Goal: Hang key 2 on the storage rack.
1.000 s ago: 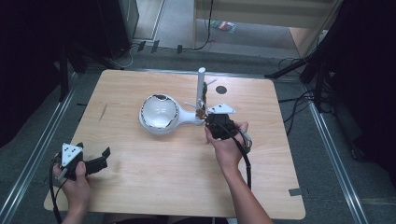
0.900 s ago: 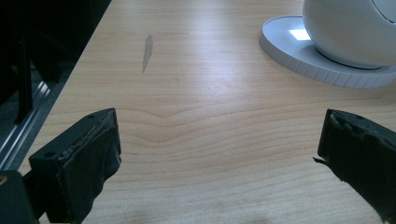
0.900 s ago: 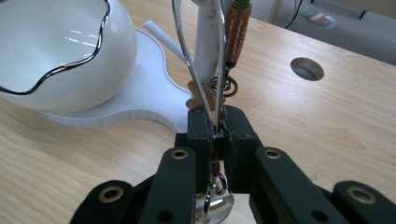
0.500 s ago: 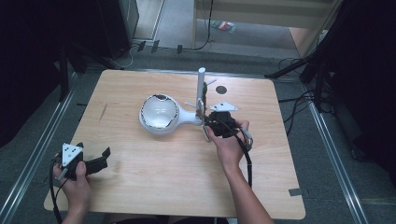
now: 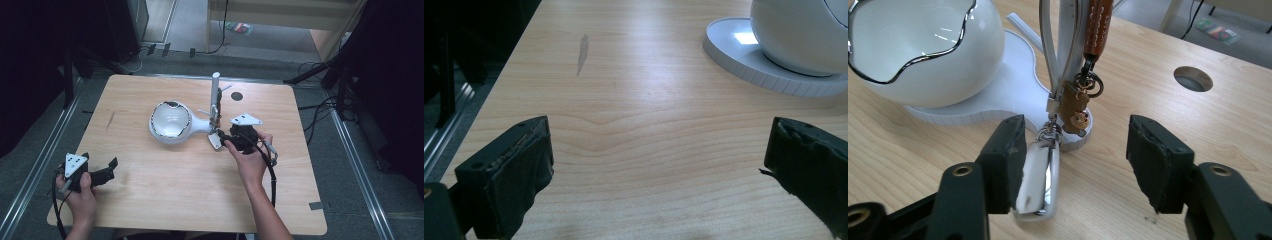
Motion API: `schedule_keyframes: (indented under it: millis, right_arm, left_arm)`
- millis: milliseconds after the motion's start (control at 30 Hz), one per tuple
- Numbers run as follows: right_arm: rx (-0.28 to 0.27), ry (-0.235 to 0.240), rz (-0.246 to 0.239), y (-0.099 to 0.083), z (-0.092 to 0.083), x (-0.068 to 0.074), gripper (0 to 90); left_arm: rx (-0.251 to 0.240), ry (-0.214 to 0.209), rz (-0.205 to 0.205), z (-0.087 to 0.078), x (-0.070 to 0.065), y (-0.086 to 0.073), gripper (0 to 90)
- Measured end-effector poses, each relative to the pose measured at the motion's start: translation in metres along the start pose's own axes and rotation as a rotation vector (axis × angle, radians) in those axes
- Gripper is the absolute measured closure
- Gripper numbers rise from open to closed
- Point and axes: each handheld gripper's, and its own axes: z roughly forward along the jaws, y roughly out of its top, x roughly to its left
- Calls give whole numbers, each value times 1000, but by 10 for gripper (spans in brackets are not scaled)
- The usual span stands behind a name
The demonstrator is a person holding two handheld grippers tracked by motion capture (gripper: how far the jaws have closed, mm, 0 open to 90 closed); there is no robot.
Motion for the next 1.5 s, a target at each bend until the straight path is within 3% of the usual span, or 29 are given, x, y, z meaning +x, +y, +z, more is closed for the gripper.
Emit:
schedule_keyframes:
  millis: [67, 100, 167, 300, 433, 600, 967, 1167, 1500]
  right_arm:
    - [-5, -6, 0, -2, -2, 0, 339]
    - [-27, -18, 3, -5, -8, -1, 284]
    - [-40, -19, 10, -6, -11, -1, 280]
    - [-91, 7, 19, -14, -23, -5, 207]
    - [-78, -22, 14, -20, -27, -7, 185]
    - [-97, -4, 38, -26, -31, -11, 208]
    - [-143, -38, 56, -42, -47, -20, 223]
    - [-134, -41, 71, -56, -54, -29, 233]
    - [-135, -88, 97, -79, -70, -41, 228]
  left_arm:
    - [4, -2, -5, 1, 1, 0, 0]
    - [6, -4, -6, 1, 1, 1, 0]
    - [8, -4, -9, 2, 1, 1, 0]
    - [5, -4, -26, 2, 3, 1, 0]
    - [-1, -5, -36, 1, 4, 1, 0]
    - [-5, -5, -49, 1, 5, 1, 0]
    - [-19, -9, -37, -1, 4, 0, 0]
    - [-30, -8, -28, -2, 3, -1, 0]
    - [-16, -17, -5, -1, 1, 0, 0]
